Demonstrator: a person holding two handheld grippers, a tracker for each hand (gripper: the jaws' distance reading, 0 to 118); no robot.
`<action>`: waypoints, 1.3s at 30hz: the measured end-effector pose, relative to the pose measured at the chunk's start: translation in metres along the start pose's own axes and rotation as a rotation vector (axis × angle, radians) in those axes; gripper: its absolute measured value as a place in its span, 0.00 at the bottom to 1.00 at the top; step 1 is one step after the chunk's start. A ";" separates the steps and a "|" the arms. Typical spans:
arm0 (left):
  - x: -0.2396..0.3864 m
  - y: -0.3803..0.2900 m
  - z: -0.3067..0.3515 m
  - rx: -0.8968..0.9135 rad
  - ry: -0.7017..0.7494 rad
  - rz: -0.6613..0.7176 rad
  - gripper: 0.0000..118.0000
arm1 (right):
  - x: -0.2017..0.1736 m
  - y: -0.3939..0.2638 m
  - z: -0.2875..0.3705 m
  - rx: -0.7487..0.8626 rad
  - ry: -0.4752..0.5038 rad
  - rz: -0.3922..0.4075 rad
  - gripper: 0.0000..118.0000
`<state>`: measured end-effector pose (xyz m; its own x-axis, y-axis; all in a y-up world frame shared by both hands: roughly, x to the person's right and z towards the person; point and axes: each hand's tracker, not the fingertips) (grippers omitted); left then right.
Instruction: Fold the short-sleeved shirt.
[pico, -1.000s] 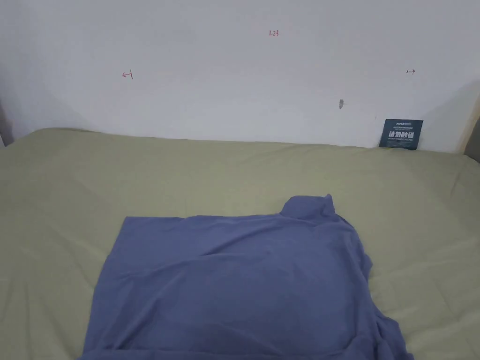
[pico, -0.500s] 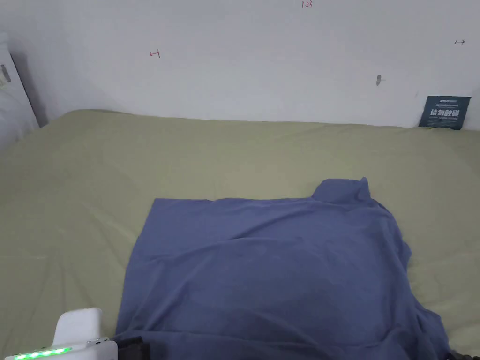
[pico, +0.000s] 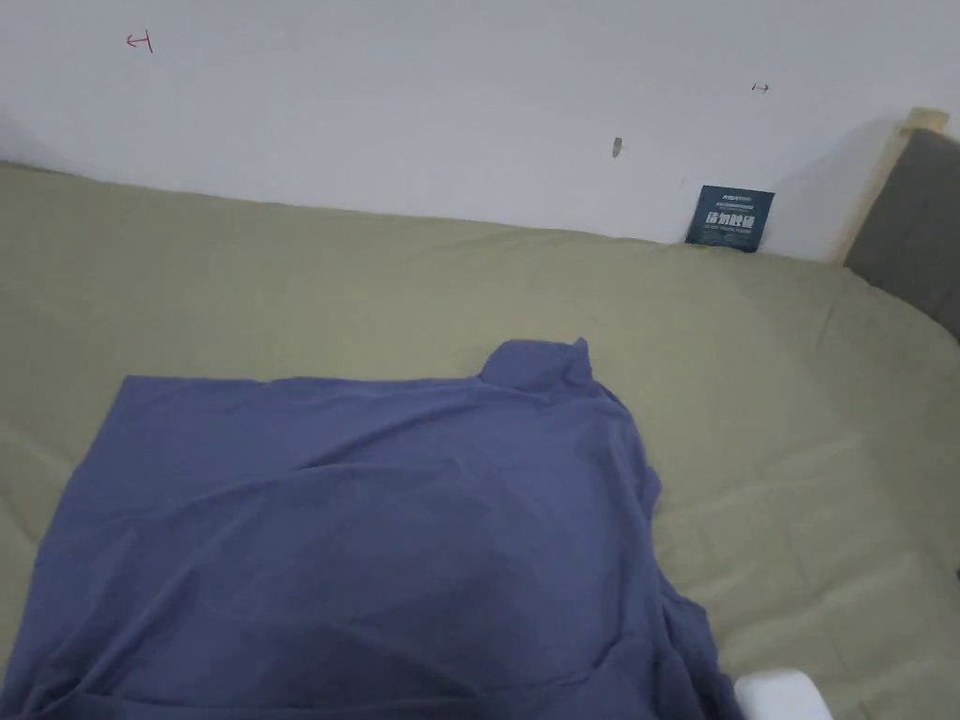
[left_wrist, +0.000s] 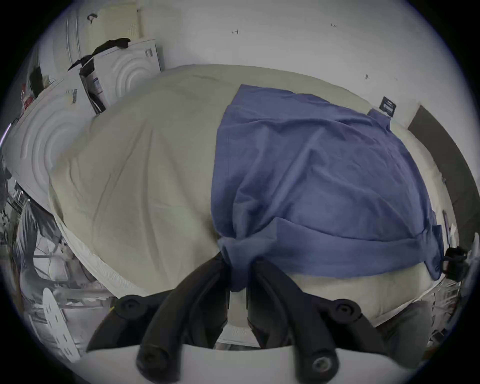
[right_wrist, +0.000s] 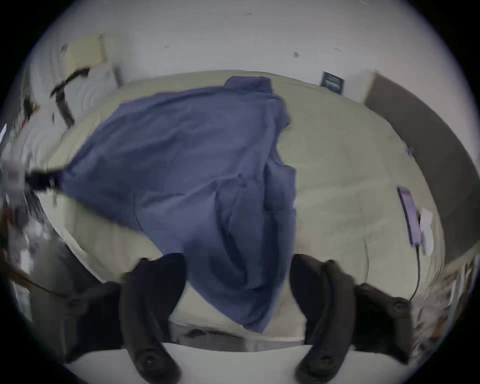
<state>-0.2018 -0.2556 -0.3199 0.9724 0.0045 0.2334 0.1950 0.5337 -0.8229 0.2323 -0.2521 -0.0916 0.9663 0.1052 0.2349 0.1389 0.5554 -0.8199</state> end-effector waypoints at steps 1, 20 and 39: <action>-0.001 0.000 -0.001 -0.004 -0.004 0.004 0.10 | -0.005 0.000 -0.006 0.001 -0.022 0.026 0.08; -0.010 0.037 0.037 0.031 -0.080 -0.074 0.10 | 0.021 0.055 0.051 0.195 0.103 -0.161 0.03; 0.010 0.218 -0.039 -0.105 -0.176 -0.379 0.15 | 0.075 0.240 -0.087 -0.035 0.082 -0.048 0.03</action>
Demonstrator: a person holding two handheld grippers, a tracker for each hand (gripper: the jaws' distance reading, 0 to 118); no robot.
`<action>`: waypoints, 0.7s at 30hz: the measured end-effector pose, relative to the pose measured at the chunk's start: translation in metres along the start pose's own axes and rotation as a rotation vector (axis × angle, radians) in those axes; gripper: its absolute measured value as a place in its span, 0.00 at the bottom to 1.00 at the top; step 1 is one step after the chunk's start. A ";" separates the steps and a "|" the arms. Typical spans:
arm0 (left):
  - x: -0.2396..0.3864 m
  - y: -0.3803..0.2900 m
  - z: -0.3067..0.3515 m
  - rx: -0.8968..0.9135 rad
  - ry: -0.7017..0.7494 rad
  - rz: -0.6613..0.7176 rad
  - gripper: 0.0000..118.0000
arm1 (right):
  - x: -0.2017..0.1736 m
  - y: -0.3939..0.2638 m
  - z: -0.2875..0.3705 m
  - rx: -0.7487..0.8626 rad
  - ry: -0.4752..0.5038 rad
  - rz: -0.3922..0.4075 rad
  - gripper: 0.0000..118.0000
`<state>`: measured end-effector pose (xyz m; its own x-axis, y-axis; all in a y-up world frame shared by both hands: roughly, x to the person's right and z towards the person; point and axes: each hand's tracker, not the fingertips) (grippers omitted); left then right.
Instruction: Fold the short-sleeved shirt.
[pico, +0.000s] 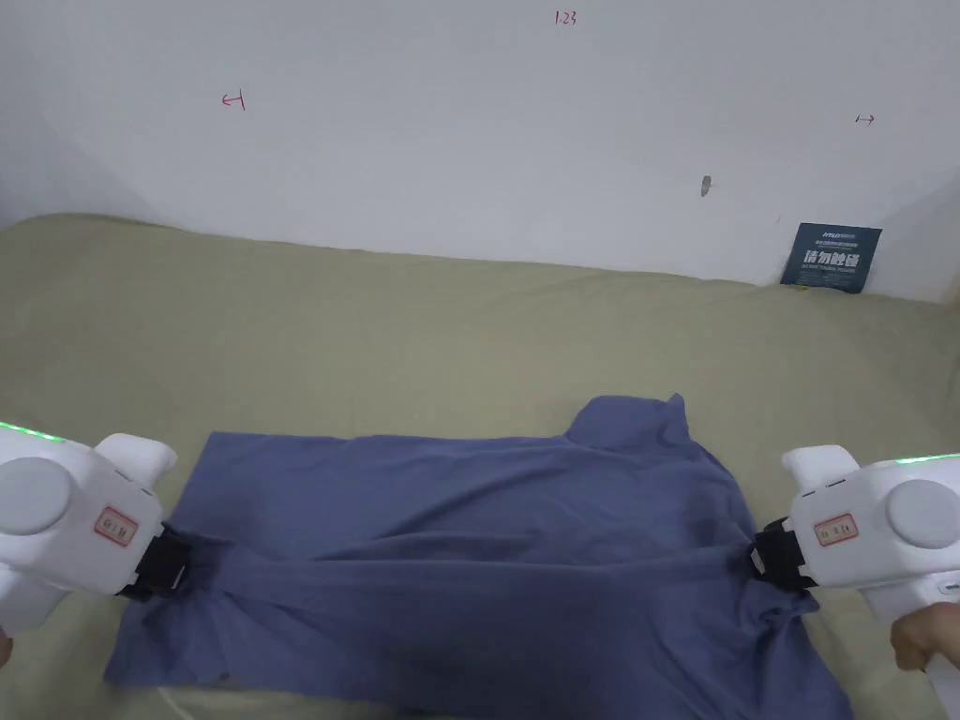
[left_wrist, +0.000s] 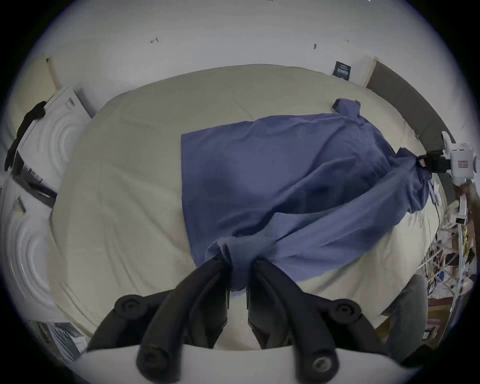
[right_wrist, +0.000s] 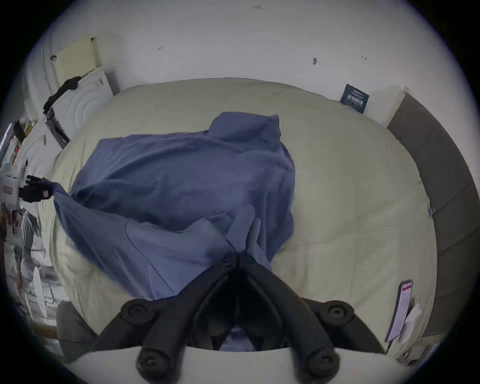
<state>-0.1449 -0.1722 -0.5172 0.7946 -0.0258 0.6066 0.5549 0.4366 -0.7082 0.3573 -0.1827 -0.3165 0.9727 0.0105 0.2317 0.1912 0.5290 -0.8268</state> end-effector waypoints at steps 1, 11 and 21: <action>-0.002 0.005 -0.005 -0.003 -0.002 -0.005 0.27 | 0.000 0.003 -0.005 0.025 -0.017 -0.015 0.09; -0.013 -0.029 0.023 0.246 0.111 0.159 0.68 | -0.019 -0.028 0.025 0.379 -0.089 -0.112 0.73; 0.053 -0.124 0.027 0.396 0.154 0.323 0.00 | -0.090 -0.126 0.051 0.339 -0.080 -0.139 0.01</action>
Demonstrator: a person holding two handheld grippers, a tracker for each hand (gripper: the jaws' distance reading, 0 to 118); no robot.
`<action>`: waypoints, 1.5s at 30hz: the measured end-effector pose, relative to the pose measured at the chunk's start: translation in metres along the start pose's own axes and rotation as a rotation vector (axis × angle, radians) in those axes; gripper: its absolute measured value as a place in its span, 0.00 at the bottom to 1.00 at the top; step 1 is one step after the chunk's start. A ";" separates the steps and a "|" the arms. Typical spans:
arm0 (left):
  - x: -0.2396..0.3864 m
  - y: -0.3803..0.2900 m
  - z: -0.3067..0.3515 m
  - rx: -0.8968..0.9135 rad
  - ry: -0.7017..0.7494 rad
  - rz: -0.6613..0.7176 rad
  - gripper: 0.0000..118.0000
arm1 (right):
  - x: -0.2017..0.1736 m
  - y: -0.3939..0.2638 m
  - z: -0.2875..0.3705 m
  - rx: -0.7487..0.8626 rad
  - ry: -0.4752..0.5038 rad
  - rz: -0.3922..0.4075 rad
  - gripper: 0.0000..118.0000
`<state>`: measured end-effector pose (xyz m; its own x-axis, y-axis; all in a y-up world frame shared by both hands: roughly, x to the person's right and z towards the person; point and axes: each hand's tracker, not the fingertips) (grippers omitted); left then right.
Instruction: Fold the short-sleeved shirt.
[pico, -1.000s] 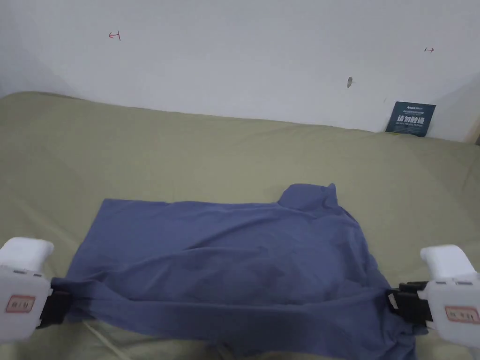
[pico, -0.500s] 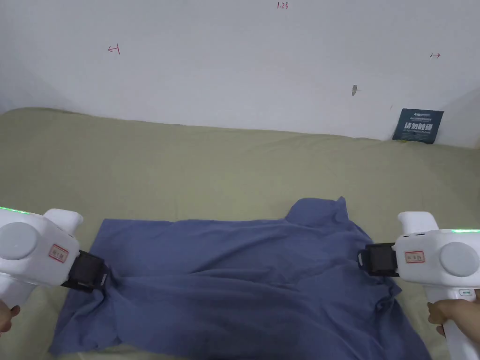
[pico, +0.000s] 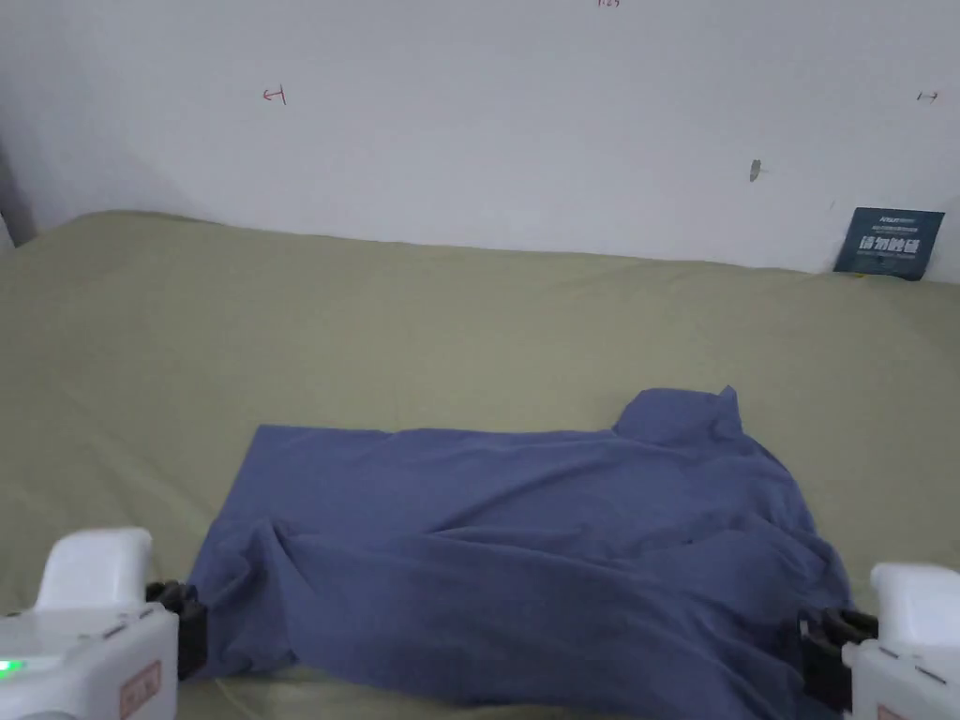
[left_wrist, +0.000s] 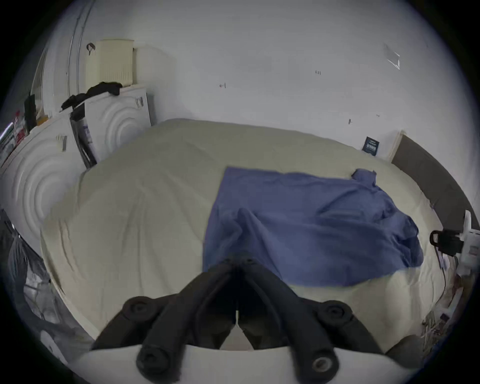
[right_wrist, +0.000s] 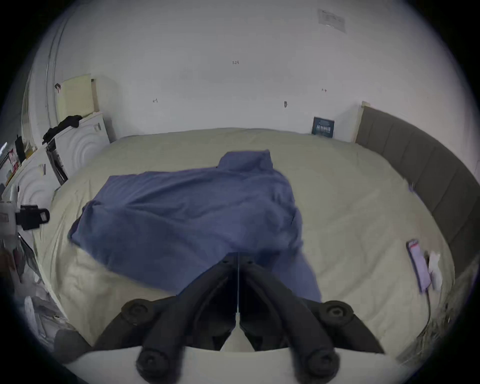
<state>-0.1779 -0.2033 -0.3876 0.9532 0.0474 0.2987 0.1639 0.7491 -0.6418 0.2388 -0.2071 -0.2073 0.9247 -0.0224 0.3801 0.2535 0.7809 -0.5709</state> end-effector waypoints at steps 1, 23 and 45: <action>0.002 -0.010 0.000 -0.028 -0.014 0.013 0.00 | -0.003 -0.009 0.002 -0.034 0.023 -0.036 0.01; -0.028 -0.004 -0.119 -0.127 -0.076 -0.036 0.02 | 0.074 -0.016 -0.035 -0.075 0.022 -0.058 0.79; -0.050 0.012 -0.081 -0.168 -0.236 0.078 0.03 | 0.109 -0.003 -0.040 -0.089 0.162 -0.211 0.04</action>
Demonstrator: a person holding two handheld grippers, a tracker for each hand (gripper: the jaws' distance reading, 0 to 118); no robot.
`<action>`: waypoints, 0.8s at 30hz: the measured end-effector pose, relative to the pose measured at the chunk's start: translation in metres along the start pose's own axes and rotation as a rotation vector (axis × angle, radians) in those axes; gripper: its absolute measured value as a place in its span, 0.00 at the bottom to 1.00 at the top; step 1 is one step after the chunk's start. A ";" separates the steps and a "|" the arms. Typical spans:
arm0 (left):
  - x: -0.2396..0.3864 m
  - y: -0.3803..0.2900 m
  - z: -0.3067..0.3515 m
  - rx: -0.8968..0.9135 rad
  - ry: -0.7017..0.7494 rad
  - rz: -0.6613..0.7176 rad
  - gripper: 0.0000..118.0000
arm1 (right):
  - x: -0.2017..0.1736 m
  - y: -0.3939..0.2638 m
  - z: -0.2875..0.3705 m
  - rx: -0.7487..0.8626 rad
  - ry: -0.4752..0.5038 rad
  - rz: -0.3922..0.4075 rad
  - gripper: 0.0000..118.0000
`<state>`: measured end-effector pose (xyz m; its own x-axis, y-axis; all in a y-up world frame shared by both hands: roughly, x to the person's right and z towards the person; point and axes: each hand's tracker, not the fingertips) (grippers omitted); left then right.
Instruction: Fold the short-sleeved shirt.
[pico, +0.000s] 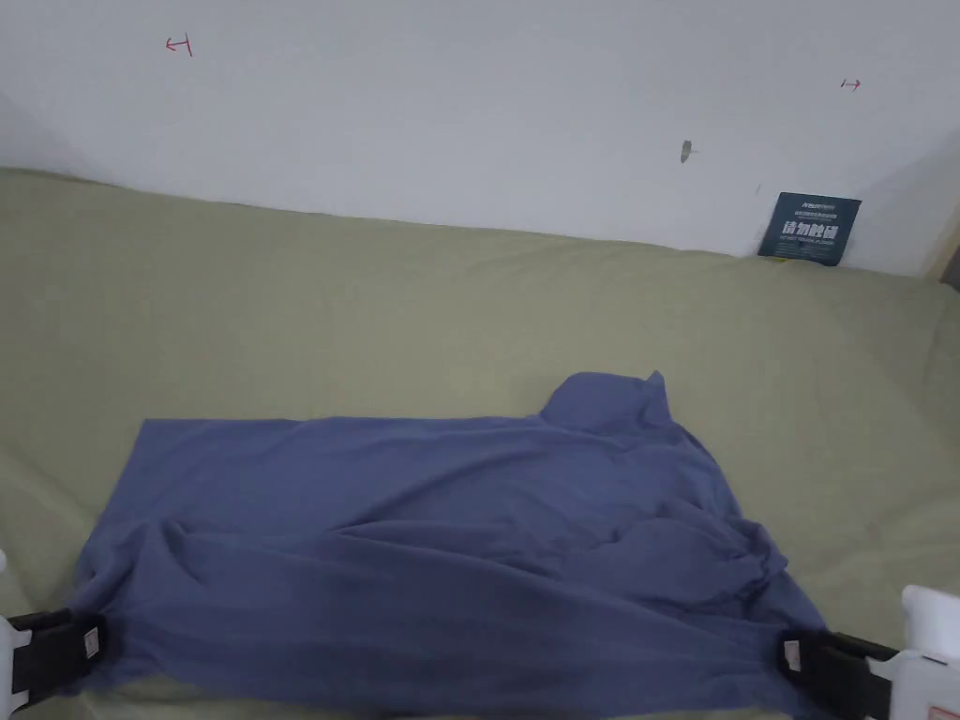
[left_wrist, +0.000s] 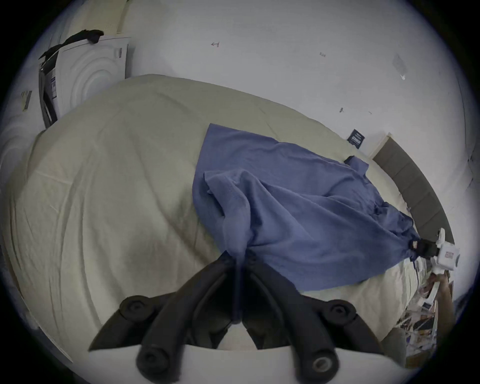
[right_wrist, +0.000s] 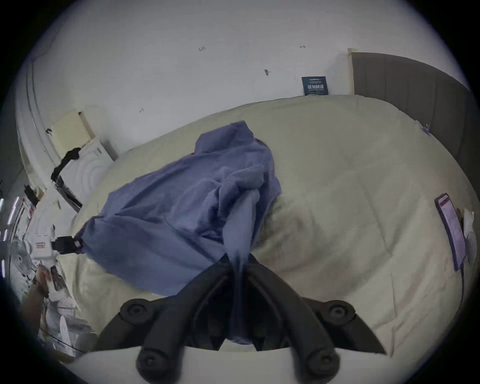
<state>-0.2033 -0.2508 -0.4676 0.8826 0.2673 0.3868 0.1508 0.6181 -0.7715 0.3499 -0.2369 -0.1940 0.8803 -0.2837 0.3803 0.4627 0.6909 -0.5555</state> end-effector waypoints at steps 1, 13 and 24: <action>0.001 0.001 0.005 -0.001 -0.003 -0.014 0.03 | -0.001 0.004 0.004 -0.007 0.013 0.003 0.04; -0.006 -0.010 0.068 -0.069 -0.102 -0.022 0.03 | -0.009 -0.001 0.064 -0.074 0.084 -0.042 0.04; -0.023 -0.060 0.104 -0.231 -0.150 -0.041 0.03 | 0.012 -0.050 0.104 -0.192 0.097 -0.117 0.04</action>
<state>-0.2789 -0.2168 -0.3775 0.8006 0.3626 0.4770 0.2975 0.4506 -0.8417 0.3263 -0.2053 -0.0851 0.8214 -0.4231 0.3826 0.5652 0.5130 -0.6461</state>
